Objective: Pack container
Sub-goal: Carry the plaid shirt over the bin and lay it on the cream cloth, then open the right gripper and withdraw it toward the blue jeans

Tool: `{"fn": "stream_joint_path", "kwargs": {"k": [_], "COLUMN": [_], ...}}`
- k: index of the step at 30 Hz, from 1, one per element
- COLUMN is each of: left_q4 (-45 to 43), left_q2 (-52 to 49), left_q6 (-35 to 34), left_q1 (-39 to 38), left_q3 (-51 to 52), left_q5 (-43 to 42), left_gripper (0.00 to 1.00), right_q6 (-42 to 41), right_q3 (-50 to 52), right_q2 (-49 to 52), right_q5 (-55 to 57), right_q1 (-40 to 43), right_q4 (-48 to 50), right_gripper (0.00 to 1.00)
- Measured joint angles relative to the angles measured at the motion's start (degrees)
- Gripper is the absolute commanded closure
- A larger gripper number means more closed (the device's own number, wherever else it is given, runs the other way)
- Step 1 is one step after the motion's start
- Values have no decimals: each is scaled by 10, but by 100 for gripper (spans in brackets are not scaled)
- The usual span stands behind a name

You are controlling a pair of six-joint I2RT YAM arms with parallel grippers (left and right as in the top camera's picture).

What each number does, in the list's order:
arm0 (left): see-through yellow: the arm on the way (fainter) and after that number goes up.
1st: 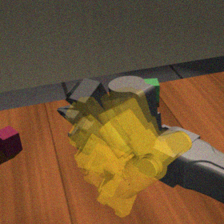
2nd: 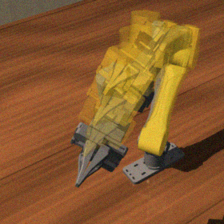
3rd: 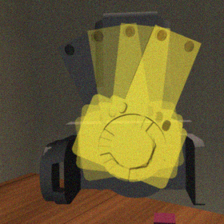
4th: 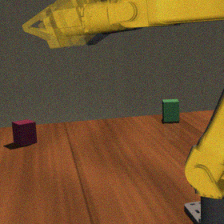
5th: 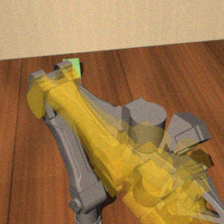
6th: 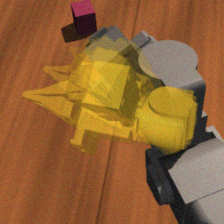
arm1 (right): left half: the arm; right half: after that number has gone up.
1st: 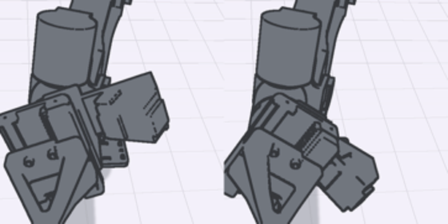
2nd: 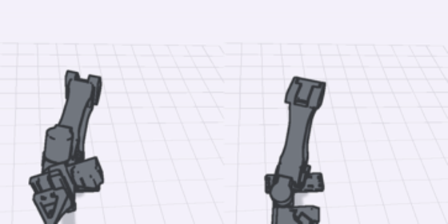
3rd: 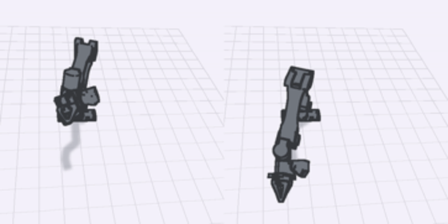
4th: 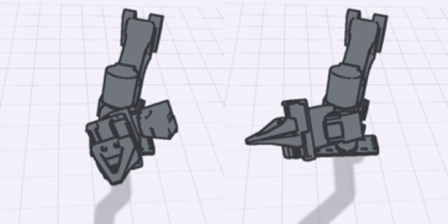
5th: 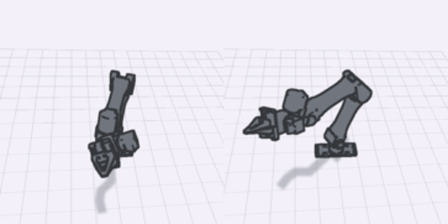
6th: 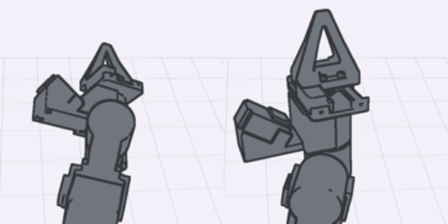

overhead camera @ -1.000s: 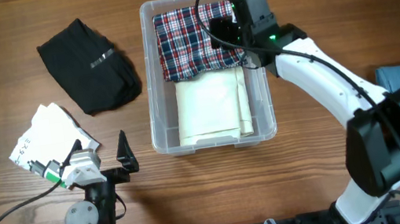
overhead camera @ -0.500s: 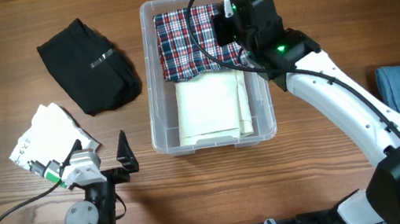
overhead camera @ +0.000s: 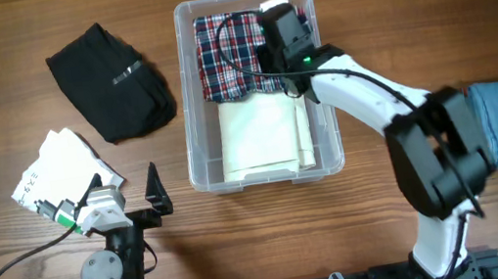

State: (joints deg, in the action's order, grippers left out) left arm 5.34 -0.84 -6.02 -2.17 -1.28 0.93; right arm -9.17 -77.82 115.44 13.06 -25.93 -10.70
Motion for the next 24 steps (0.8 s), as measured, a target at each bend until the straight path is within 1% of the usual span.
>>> {"fn": "stream_joint_path", "kwargs": {"k": [4, 8, 13, 14, 24], "left_q4": [0, 0, 0, 0, 0], "left_q2": [0, 0, 0, 0, 0], "left_q6": [0, 0, 0, 0, 0], "left_q1": [0, 0, 0, 0, 0], "left_q3": [0, 0, 0, 0, 0], "left_q5": [0, 0, 0, 0, 0], "left_gripper": [0, 0, 0, 0, 0], "right_q6": [0, 1, 0, 0, -11], "right_q3": [0, 0, -1, -3, -4], "right_q2": [2, -32, -161, -173, -135], "right_q5": [-6, -13, -13, -10, 47], "right_q1": [2, 2, 2, 2, 2], "right_q4": [-1, -34, -56, -58, -88], "right_gripper": [96, 96, 96, 96, 96]}}
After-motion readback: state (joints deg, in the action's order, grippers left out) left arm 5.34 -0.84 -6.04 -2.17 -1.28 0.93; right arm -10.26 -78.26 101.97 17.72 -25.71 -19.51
